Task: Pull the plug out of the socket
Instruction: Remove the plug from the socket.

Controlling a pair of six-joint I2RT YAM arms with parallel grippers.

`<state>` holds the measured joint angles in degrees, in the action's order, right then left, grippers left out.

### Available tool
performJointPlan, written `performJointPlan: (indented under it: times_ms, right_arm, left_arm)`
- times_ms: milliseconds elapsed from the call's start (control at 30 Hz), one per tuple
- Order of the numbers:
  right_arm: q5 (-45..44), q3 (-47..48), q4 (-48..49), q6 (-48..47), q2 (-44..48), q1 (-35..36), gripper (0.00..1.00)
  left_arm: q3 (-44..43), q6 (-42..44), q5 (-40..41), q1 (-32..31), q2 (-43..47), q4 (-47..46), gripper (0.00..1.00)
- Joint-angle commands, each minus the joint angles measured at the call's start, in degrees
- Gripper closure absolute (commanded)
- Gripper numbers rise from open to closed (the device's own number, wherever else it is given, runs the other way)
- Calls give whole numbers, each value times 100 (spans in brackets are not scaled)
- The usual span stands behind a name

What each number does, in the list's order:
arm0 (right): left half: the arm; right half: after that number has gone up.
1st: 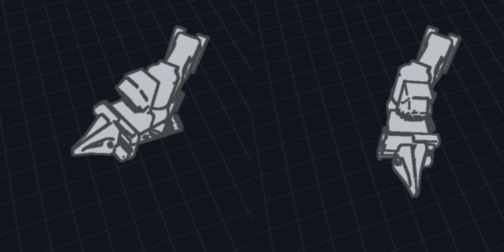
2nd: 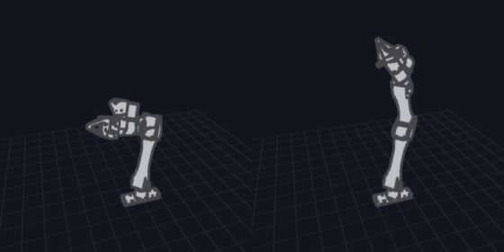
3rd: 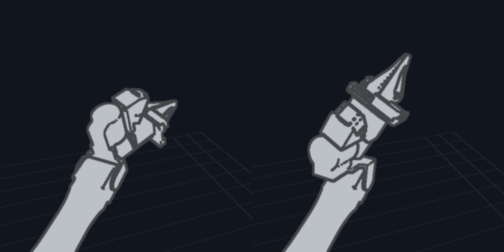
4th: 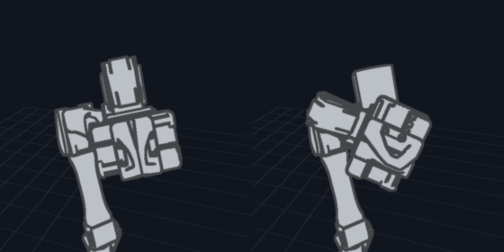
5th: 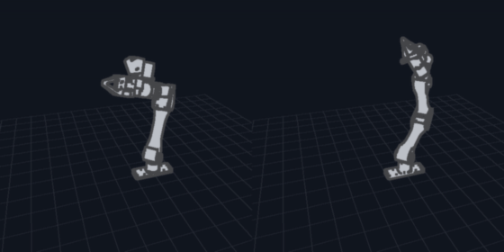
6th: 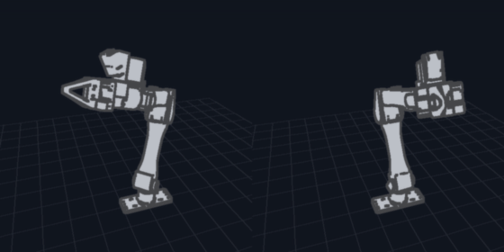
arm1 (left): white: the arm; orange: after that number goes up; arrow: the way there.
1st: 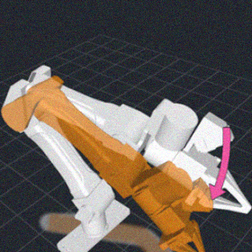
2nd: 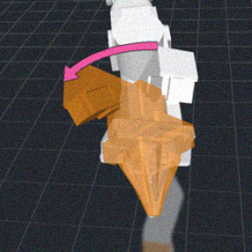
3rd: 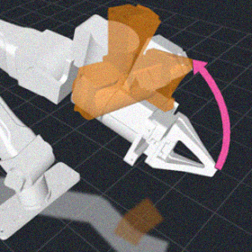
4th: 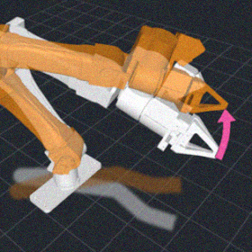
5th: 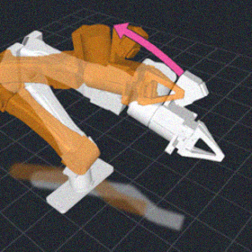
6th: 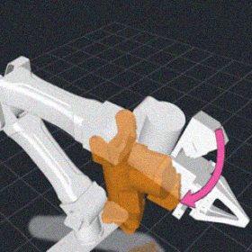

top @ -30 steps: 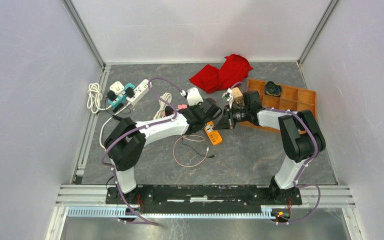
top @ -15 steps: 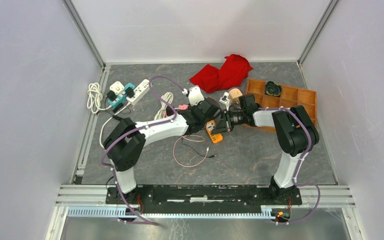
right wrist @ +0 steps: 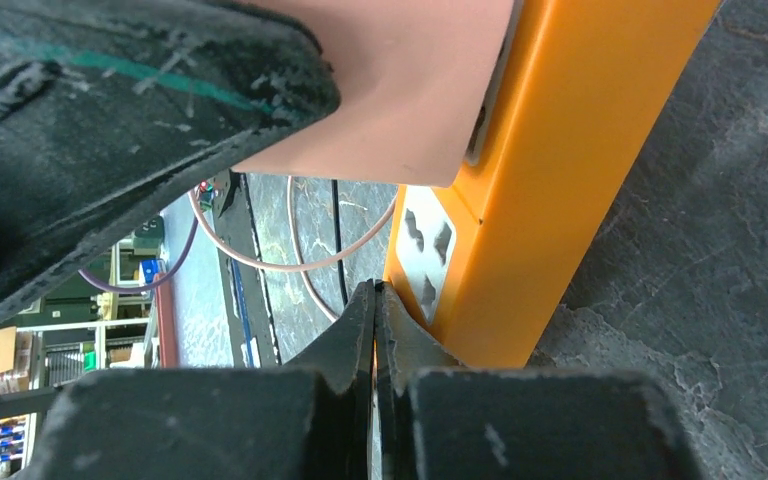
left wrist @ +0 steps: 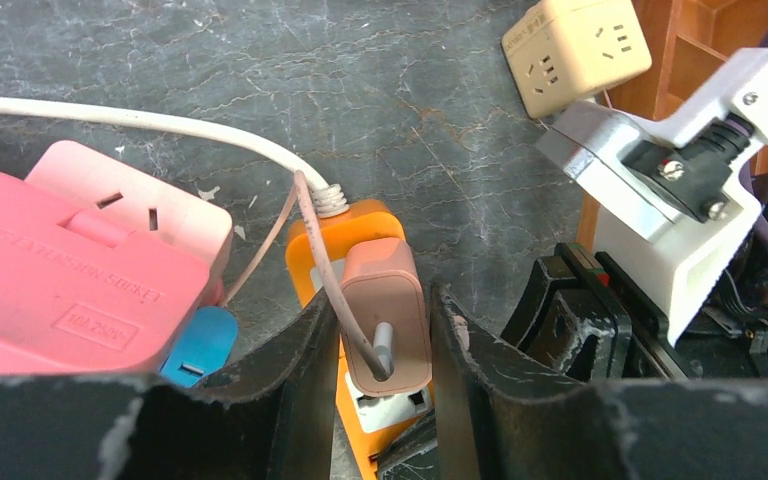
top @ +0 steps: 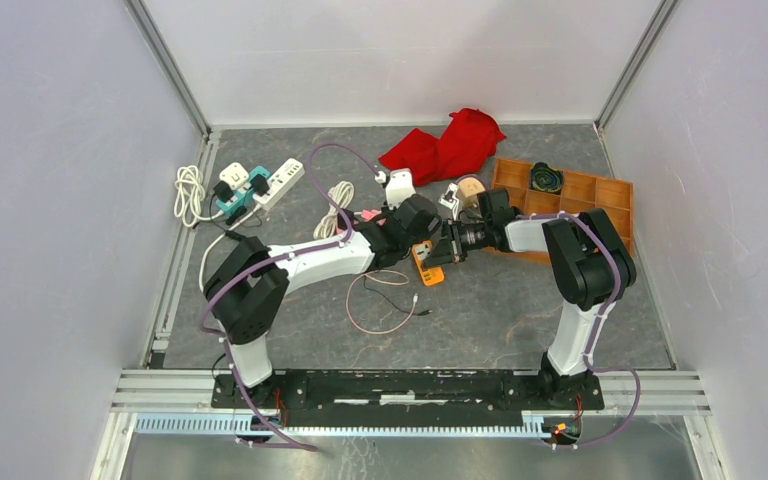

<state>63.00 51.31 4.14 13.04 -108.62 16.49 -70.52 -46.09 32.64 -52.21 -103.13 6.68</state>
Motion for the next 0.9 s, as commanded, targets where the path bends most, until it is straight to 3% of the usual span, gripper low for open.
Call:
performJointPlan:
  times_ms: [0, 200, 467, 667, 867]
  right_arm:
    - [-1483, -95, -27, -413, -370, -137, 99]
    - [-1509, -77, -28, -418, -388, -153, 99]
    - [-1746, -112, -54, -457, -384, -165, 98]
    - [-2037, -112, -115, -407, -402, -200, 97]
    - [-2270, -114, -175, -369, -381, -202, 97]
  left_arm:
    - [-23, 961, -147, -116, 588, -428, 94]
    - [-89, 1313, -240, -153, 311, -324, 96]
    - [-813, 2072, 201, -208, -463, 208, 98]
    - [-366, 2693, -158, -387, -240, -264, 98]
    - [-19, 2995, 128, -431, 165, -843, 98]
